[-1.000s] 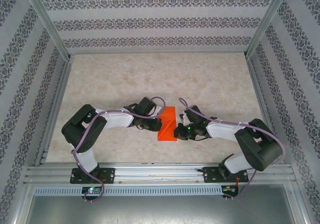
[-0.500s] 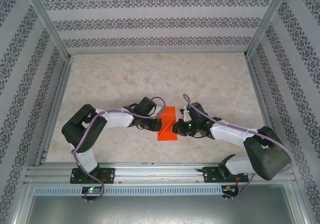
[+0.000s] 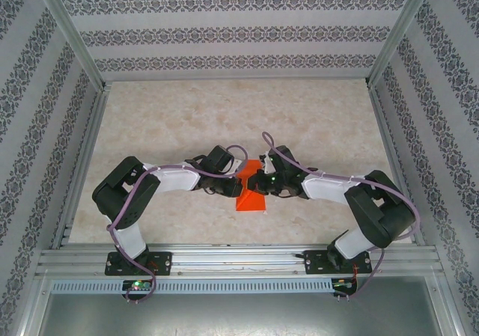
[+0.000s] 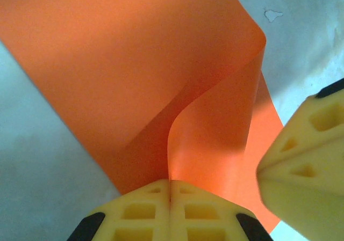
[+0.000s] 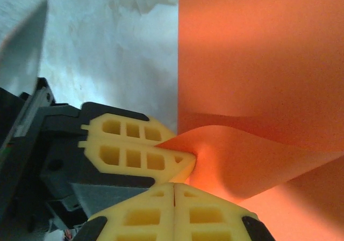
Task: Fold a paper plane with a square sheet of paper (fold left side to right side)
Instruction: Fold the triangle a second time at the center of the table.
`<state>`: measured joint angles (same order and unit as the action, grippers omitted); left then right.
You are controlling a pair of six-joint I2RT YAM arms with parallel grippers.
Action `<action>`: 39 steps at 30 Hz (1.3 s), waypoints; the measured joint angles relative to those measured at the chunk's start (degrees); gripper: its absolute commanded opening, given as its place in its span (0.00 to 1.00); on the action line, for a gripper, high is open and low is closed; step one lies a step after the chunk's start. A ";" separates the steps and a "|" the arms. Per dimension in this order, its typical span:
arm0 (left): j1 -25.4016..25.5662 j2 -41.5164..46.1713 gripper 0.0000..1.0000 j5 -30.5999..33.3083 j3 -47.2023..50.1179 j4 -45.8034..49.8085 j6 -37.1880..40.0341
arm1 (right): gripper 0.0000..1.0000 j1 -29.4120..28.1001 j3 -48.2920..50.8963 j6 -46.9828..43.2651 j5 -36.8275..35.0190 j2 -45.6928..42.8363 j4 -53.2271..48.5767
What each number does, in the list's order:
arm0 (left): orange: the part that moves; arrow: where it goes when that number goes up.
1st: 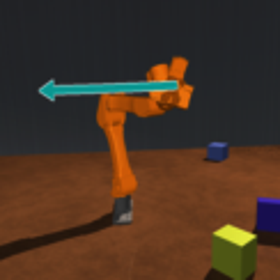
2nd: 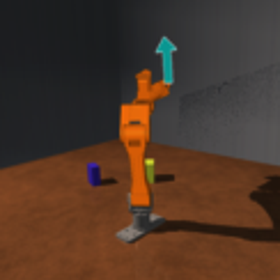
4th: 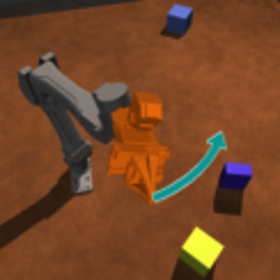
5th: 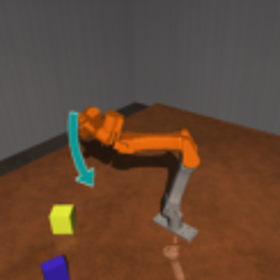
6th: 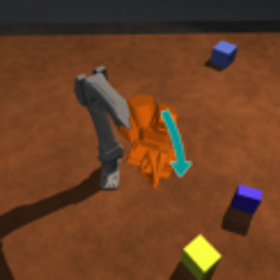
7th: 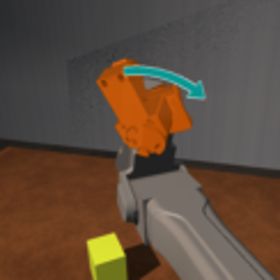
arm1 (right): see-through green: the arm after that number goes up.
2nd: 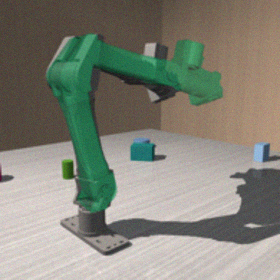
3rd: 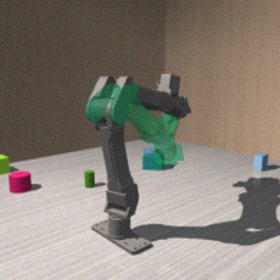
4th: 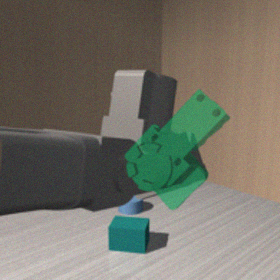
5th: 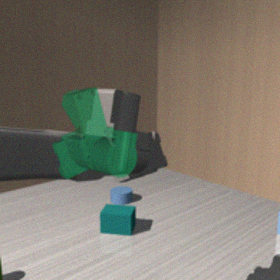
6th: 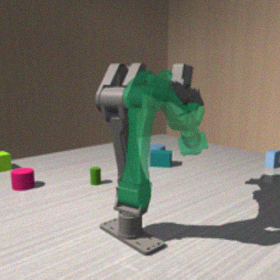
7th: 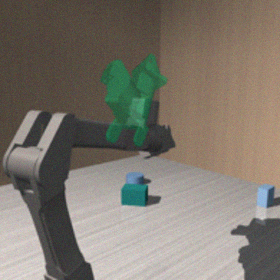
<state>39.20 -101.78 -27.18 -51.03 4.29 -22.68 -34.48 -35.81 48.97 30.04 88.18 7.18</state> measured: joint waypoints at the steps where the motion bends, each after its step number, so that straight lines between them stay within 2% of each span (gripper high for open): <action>1: 0.00 0.00 0.03 0.00 0.00 0.00 0.00 | 0.00 -0.26 0.00 0.11 -0.04 0.31 0.02; 39: 0.02 -0.61 0.03 -0.02 -0.66 0.07 0.24 | 0.00 -0.68 0.22 -0.24 -2.03 4.24 -1.57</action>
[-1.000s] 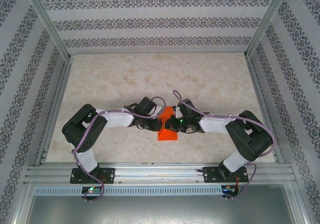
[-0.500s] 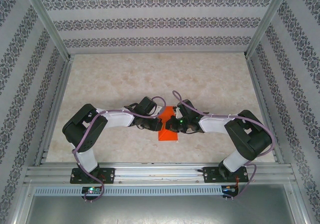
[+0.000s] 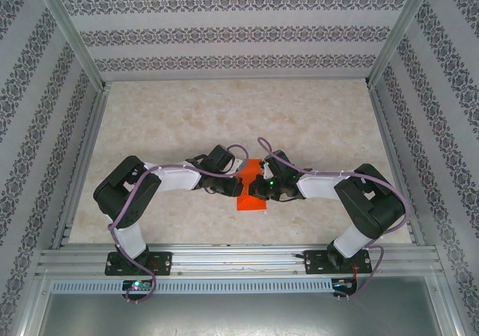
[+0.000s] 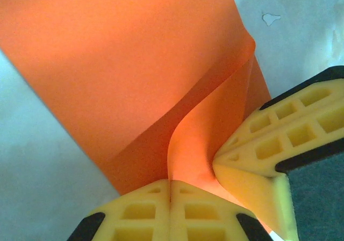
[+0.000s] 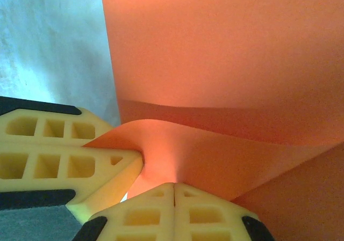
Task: Fold a paper plane with a square sheet of paper (fold left side to right side)
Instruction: Fold the triangle a second time at the center of the table.
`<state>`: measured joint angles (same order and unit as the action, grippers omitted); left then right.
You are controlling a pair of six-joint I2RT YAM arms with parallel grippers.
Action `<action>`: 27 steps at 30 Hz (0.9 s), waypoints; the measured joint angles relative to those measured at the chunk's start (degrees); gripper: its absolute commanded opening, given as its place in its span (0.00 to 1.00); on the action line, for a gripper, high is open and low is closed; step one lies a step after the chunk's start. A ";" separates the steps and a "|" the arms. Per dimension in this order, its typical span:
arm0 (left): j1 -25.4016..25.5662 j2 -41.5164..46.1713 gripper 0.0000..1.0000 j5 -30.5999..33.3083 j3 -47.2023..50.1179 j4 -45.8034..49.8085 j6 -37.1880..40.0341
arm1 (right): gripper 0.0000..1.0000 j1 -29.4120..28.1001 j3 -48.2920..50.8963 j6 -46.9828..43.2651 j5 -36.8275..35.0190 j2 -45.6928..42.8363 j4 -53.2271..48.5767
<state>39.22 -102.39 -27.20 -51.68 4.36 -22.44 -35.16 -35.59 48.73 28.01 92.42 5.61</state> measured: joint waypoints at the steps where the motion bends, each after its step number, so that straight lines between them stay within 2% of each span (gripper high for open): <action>1: 0.00 0.00 0.04 0.00 0.00 0.00 0.00 | 0.00 0.00 0.11 -0.07 -0.11 0.00 0.00; 10: 0.04 0.02 0.18 -0.22 0.00 -0.09 -0.07 | 0.00 0.00 0.81 -0.72 -0.20 0.00 0.48; 16: -0.74 2.82 0.22 -0.07 0.02 0.42 -0.87 | 0.00 0.02 1.29 -0.74 -0.13 -0.02 1.49; 22: -2.56 12.33 0.23 0.46 0.07 2.47 -1.99 | 0.00 0.02 1.38 -0.90 -0.13 -0.02 1.60; 27: -2.60 18.27 0.19 -0.26 2.01 3.63 -4.04 | 0.00 0.02 1.38 -0.90 -0.13 -0.02 1.60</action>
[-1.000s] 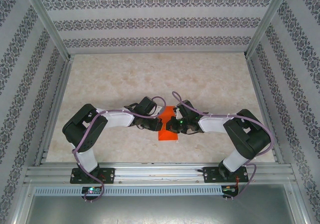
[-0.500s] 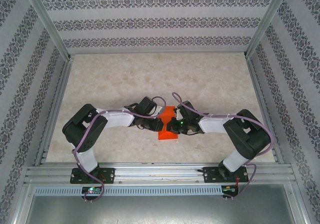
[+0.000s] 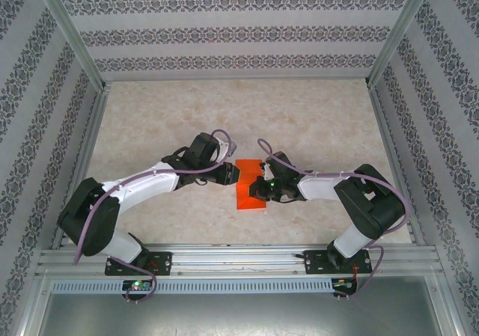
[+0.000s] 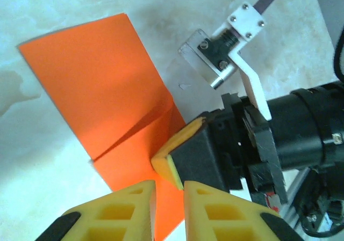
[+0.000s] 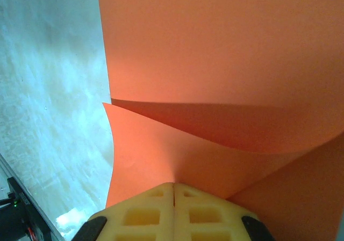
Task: Fold a paper plane with a square sheet of paper (fold left side to right side)
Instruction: Fold the triangle a second time at the center of the table.
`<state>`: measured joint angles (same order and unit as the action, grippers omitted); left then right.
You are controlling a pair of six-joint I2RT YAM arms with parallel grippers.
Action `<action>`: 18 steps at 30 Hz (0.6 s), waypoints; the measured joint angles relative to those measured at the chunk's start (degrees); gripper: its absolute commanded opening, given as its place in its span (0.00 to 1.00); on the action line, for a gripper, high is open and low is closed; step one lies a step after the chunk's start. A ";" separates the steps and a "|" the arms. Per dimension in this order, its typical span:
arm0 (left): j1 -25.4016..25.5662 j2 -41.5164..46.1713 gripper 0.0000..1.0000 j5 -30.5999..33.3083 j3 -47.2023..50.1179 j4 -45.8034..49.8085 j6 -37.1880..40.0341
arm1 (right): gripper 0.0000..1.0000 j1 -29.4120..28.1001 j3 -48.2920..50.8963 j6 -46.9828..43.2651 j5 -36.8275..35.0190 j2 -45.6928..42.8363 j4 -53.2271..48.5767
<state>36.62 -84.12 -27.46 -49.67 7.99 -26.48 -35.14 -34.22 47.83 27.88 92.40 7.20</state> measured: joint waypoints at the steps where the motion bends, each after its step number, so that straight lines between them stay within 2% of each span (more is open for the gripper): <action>1: 0.00 0.72 0.19 -0.72 1.05 -0.04 -1.07 | 0.00 0.00 0.00 0.00 0.00 0.00 0.00; 8: 0.59 0.48 0.17 -7.17 7.04 -1.64 -9.75 | 0.00 0.00 0.00 0.00 0.00 0.00 0.00; 18: 4.26 -8.28 0.14 -12.09 6.99 -8.87 -16.65 | 0.00 0.00 0.00 -0.02 0.00 0.00 0.00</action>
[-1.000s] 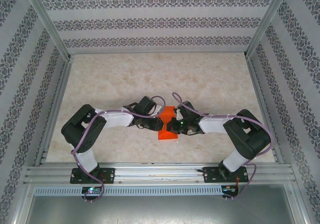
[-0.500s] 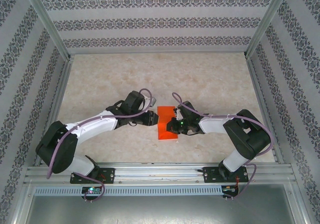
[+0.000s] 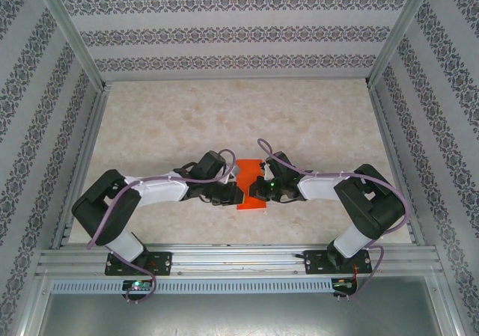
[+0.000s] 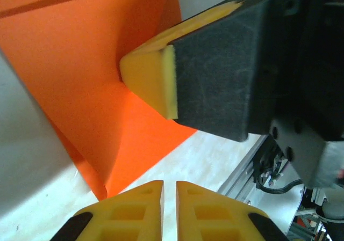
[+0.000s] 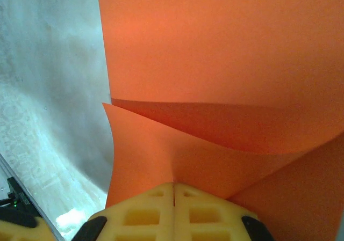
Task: Fold a paper plane with a square sheet of paper (fold left side to right side)
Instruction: Fold the triangle a second time at the center of the table.
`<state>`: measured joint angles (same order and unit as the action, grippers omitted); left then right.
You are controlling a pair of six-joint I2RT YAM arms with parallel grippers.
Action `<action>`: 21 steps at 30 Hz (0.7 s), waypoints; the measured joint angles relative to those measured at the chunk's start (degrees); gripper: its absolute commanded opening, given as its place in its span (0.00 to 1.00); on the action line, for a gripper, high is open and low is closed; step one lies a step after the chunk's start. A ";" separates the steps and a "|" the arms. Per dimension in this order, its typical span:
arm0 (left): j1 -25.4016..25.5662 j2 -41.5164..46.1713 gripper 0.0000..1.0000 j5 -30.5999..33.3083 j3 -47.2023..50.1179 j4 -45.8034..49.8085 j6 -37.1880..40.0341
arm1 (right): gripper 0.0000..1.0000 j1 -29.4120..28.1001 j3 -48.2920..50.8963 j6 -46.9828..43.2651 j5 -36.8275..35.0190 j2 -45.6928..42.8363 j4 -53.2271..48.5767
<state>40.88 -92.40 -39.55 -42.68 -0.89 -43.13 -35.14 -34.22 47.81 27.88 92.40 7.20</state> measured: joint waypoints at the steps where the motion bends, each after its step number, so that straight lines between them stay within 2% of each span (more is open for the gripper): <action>1: 0.02 -0.76 0.14 -0.31 0.00 -0.70 -0.44 | 0.00 0.00 0.00 0.00 0.00 0.00 0.00; 21: 0.04 -6.29 0.12 -0.74 -0.83 -3.13 -1.31 | 0.00 0.00 0.00 -0.15 0.02 0.00 0.00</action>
<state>40.93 -98.70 -40.29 -43.51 -4.01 -44.45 -35.14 -34.22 47.66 27.90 92.40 7.20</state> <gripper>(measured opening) 0.124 0.046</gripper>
